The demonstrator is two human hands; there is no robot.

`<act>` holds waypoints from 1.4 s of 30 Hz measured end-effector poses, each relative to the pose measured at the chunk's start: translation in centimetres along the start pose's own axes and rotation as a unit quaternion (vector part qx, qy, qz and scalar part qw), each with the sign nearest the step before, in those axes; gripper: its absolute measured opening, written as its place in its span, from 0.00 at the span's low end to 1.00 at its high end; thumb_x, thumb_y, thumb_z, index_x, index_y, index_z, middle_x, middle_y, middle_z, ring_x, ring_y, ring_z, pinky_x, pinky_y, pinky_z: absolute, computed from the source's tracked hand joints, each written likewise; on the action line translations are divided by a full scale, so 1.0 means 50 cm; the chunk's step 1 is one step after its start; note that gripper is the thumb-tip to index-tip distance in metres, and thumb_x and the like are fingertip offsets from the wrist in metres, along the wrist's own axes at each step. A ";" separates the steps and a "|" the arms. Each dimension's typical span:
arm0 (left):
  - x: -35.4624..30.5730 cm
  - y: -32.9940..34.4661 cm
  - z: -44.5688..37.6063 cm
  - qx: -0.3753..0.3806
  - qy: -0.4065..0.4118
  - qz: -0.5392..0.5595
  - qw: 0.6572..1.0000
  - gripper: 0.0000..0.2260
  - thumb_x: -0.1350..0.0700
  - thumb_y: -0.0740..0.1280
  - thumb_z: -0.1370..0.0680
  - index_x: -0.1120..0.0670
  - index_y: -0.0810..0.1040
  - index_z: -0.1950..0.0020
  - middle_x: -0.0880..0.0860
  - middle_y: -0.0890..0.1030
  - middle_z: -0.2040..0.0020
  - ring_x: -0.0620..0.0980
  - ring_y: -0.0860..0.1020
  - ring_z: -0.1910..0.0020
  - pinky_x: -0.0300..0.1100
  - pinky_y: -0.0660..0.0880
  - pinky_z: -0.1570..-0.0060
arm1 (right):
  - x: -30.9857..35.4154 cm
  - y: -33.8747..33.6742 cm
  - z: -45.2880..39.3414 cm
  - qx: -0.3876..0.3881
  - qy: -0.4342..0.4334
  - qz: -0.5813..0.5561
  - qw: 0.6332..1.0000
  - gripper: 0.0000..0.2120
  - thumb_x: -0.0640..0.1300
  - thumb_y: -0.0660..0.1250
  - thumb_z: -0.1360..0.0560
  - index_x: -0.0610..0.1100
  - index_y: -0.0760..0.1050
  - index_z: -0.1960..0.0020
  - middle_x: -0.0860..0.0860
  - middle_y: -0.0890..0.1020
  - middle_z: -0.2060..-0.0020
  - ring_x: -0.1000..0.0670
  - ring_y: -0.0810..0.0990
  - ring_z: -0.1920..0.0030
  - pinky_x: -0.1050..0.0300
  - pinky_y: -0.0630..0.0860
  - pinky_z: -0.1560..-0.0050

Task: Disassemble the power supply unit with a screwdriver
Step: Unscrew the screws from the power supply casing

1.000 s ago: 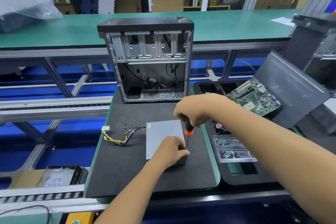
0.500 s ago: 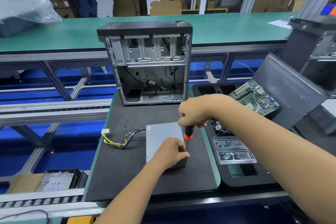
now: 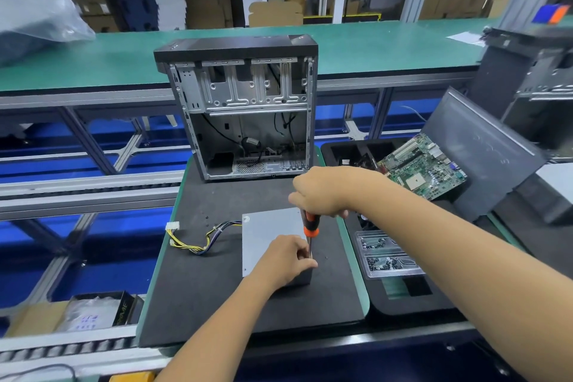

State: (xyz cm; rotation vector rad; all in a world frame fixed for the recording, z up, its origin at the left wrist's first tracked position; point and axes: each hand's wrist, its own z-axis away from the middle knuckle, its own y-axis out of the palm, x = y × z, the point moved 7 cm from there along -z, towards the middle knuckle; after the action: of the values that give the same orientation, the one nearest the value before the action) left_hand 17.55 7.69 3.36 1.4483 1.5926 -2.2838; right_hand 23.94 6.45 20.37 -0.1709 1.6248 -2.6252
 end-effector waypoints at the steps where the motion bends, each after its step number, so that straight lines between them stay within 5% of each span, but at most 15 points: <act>1: 0.000 0.000 0.000 -0.001 -0.001 -0.002 1.000 0.16 0.49 0.73 0.30 0.49 0.70 0.71 0.45 0.74 0.70 0.45 0.72 0.69 0.36 0.67 0.67 | 0.001 0.000 0.001 -0.002 -0.007 -0.009 1.000 0.17 0.47 0.54 0.21 0.34 0.74 0.49 0.39 0.82 0.67 0.46 0.76 0.77 0.59 0.69 0.72; 7: -0.001 -0.002 0.000 -0.010 0.010 -0.018 1.000 0.19 0.48 0.74 0.30 0.47 0.66 0.72 0.43 0.71 0.72 0.42 0.70 0.71 0.31 0.61 0.70 | 0.014 -0.009 0.013 -0.010 -0.077 -0.033 0.996 0.10 0.40 0.67 0.30 0.44 0.73 0.49 0.51 0.77 0.54 0.48 0.74 0.56 0.59 0.69 0.64; 12: 0.003 0.003 -0.006 -0.001 0.008 -0.013 1.000 0.15 0.47 0.74 0.30 0.51 0.71 0.69 0.44 0.72 0.70 0.45 0.71 0.69 0.37 0.67 0.66 | 0.007 -0.007 0.014 -0.017 -0.059 -0.034 0.998 0.10 0.50 0.60 0.21 0.44 0.69 0.55 0.49 0.76 0.63 0.46 0.82 0.64 0.55 0.74 0.63; 15: 0.002 0.004 -0.007 -0.001 0.012 -0.012 1.000 0.17 0.47 0.74 0.30 0.49 0.69 0.70 0.45 0.73 0.69 0.45 0.71 0.68 0.36 0.67 0.66 | 0.009 -0.004 0.008 -0.018 -0.038 0.060 0.997 0.11 0.42 0.51 0.18 0.42 0.69 0.54 0.47 0.73 0.66 0.47 0.79 0.76 0.55 0.76 0.65; 19: 0.003 0.002 -0.005 -0.012 0.011 -0.014 1.000 0.19 0.47 0.74 0.31 0.48 0.66 0.72 0.43 0.70 0.72 0.43 0.69 0.71 0.32 0.63 0.70 | 0.011 -0.010 0.014 -0.013 -0.064 -0.021 0.998 0.06 0.43 0.63 0.25 0.44 0.70 0.50 0.49 0.80 0.59 0.49 0.78 0.63 0.56 0.71 0.66; 22: 0.005 0.004 -0.006 -0.008 0.009 -0.018 1.000 0.19 0.47 0.75 0.30 0.48 0.66 0.71 0.43 0.70 0.72 0.40 0.70 0.71 0.31 0.63 0.71 | 0.014 -0.008 0.020 -0.007 -0.086 -0.052 0.995 0.09 0.43 0.69 0.30 0.46 0.71 0.51 0.56 0.75 0.61 0.54 0.73 0.61 0.59 0.66 0.67; 26: 0.005 0.008 -0.009 0.004 0.000 -0.001 1.000 0.17 0.48 0.75 0.30 0.49 0.69 0.70 0.48 0.77 0.67 0.45 0.73 0.68 0.39 0.71 0.65 | -0.002 -0.002 0.009 -0.036 -0.025 0.008 0.999 0.16 0.55 0.60 0.22 0.42 0.72 0.56 0.46 0.80 0.66 0.46 0.80 0.69 0.57 0.70 0.68; 29: 0.005 0.006 -0.008 0.003 0.000 0.007 1.000 0.18 0.49 0.75 0.30 0.50 0.68 0.71 0.49 0.77 0.65 0.48 0.72 0.67 0.41 0.72 0.63 | -0.001 0.001 0.002 -0.025 -0.017 0.057 0.998 0.14 0.46 0.52 0.19 0.41 0.71 0.57 0.40 0.81 0.68 0.47 0.77 0.78 0.56 0.75 0.69; 32: 0.005 0.006 -0.007 0.004 -0.001 0.006 1.000 0.17 0.48 0.75 0.31 0.51 0.69 0.70 0.45 0.73 0.69 0.44 0.69 0.70 0.37 0.68 0.67 | -0.001 -0.002 0.002 -0.041 -0.029 -0.001 0.999 0.11 0.43 0.61 0.25 0.34 0.74 0.54 0.39 0.82 0.64 0.47 0.74 0.71 0.61 0.67 0.73; 35: 0.005 0.006 -0.009 0.001 0.000 -0.004 1.000 0.18 0.46 0.75 0.31 0.50 0.68 0.70 0.45 0.72 0.70 0.43 0.69 0.71 0.35 0.67 0.68 | 0.006 -0.012 0.015 -0.047 -0.065 -0.035 0.996 0.08 0.39 0.68 0.32 0.40 0.74 0.53 0.47 0.79 0.61 0.50 0.71 0.65 0.60 0.66 0.70; 38: 0.009 0.009 -0.011 0.003 -0.003 -0.007 1.000 0.19 0.46 0.75 0.31 0.49 0.67 0.70 0.45 0.72 0.70 0.43 0.69 0.70 0.36 0.67 0.68 | 0.011 -0.010 0.020 -0.058 -0.080 -0.061 0.993 0.07 0.40 0.68 0.31 0.44 0.72 0.54 0.54 0.76 0.63 0.54 0.72 0.65 0.60 0.64 0.70; 42: 0.009 0.012 -0.014 0.011 -0.006 0.006 1.000 0.17 0.47 0.76 0.31 0.51 0.70 0.69 0.45 0.72 0.70 0.44 0.69 0.70 0.37 0.68 0.66 | 0.000 -0.007 0.012 -0.091 -0.024 0.057 0.994 0.10 0.47 0.55 0.19 0.40 0.66 0.55 0.45 0.75 0.62 0.48 0.71 0.66 0.55 0.64 0.71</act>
State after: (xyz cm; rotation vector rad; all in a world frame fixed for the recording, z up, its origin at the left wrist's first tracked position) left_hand 18.02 8.12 2.60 1.4413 1.5574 -2.3069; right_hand 24.01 6.08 20.94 -0.1424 1.8003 -2.3694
